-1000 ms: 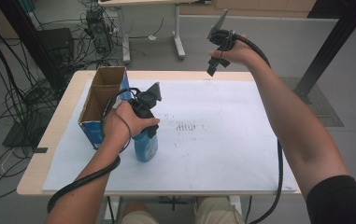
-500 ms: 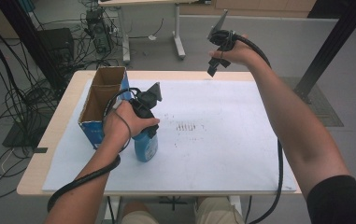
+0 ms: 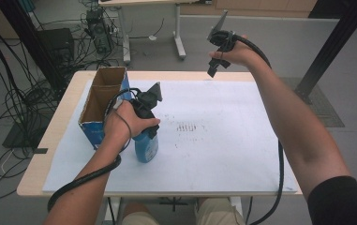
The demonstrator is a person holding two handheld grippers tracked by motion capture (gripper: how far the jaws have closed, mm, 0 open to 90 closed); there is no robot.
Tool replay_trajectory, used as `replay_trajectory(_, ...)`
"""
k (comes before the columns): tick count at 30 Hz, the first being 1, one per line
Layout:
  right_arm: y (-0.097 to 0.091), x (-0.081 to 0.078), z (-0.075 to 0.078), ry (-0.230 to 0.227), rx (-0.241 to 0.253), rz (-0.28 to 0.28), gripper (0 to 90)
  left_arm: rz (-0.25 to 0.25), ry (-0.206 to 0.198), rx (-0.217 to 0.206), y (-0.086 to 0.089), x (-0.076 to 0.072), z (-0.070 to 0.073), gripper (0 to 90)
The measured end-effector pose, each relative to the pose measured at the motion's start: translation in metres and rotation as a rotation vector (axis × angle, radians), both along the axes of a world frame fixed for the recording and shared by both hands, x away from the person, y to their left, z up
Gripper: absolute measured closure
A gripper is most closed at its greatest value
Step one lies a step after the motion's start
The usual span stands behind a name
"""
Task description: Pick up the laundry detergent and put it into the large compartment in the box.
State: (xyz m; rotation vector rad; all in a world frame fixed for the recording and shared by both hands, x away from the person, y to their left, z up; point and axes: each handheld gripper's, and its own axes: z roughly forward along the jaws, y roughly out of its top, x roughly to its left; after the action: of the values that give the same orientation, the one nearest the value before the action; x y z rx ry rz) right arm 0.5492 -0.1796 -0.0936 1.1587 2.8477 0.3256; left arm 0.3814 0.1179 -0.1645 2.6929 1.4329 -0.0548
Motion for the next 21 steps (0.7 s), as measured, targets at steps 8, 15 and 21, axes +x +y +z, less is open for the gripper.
replay_trajectory(8,-0.0004,0.0008,-0.0002,0.002,-0.001,0.001,6.2,0.0,0.004,-0.001,0.0001,0.0009,0.0,37.5)
replay_trajectory(15,-0.0004,0.0011,-0.0003,0.001,0.003,-0.005,6.1,0.0,0.003,-0.001,0.0001,0.0008,0.0,37.5)
replay_trajectory(21,0.0005,0.0016,-0.0012,0.004,0.0,-0.001,6.0,-0.002,0.001,0.001,-0.0003,0.0003,0.0,37.5)
